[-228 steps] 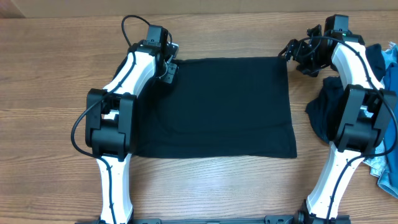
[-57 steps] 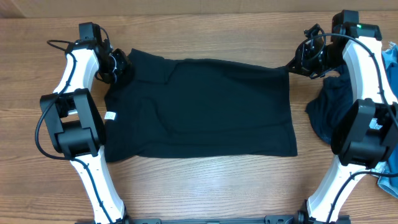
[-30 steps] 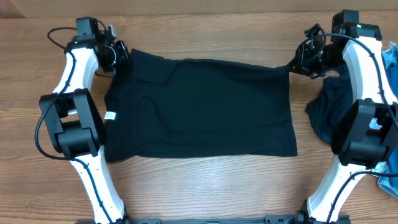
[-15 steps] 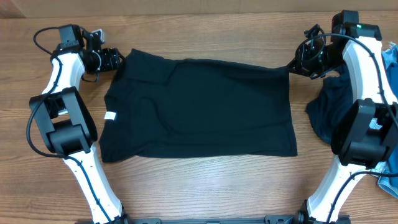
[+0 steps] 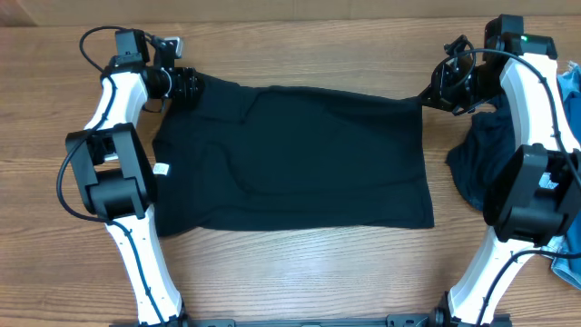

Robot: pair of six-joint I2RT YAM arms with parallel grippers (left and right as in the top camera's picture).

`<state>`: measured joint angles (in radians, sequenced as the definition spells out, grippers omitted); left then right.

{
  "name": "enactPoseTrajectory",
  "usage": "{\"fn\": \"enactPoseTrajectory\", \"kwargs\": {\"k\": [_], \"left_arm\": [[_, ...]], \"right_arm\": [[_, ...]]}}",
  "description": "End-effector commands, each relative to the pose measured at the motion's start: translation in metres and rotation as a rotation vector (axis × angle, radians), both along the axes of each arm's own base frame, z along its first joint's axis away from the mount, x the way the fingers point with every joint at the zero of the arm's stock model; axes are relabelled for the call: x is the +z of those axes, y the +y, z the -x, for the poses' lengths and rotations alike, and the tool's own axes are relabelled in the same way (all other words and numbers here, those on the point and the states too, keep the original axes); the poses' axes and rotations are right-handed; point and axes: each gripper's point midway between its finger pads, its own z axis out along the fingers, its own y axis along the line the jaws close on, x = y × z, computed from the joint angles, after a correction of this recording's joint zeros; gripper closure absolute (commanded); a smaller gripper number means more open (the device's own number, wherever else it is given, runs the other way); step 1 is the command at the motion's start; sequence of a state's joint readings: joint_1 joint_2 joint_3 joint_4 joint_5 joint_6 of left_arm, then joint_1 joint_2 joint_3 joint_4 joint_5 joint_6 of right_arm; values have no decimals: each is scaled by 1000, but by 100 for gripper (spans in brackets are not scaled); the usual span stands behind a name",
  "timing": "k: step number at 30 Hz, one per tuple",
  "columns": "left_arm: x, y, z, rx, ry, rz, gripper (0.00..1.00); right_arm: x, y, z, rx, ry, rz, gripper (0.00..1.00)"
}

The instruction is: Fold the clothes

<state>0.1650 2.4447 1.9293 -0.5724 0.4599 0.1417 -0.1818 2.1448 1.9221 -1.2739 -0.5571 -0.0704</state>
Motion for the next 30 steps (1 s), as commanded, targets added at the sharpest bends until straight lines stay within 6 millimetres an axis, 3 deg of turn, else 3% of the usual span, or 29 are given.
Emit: {"fn": "enactPoseTrajectory", "kwargs": {"k": [1, 2, 6, 8, 10, 16, 20, 26, 30], "left_arm": [[-59, -9, 28, -9, 152, 29, 58], [-59, -9, 28, -10, 155, 30, 64], [-60, -10, 30, -11, 163, 31, 68], [-60, -10, 30, -10, 162, 28, 88], [-56, -3, 29, 13, 163, 34, 96], [-20, 16, 27, 62, 145, 63, 96], [6, 15, 30, 60, 137, 67, 96], [26, 12, 41, 59, 163, 72, 96], [45, 12, 36, 55, 122, 73, 96]], "right_arm": [[14, -2, -1, -5, -36, 12, 96], [13, -2, -1, -5, -33, 11, 96], [13, -2, 1, -5, -26, 10, 96], [13, -1, 2, -5, -23, 10, 96], [13, -1, 1, -4, -23, 10, 96], [4, -17, 3, -20, -2, 113, 96], [2, -21, 4, -22, 3, 140, 96], [0, -20, 9, -1, 19, 155, 96], [1, -18, 2, 2, -13, 157, 96]]}}
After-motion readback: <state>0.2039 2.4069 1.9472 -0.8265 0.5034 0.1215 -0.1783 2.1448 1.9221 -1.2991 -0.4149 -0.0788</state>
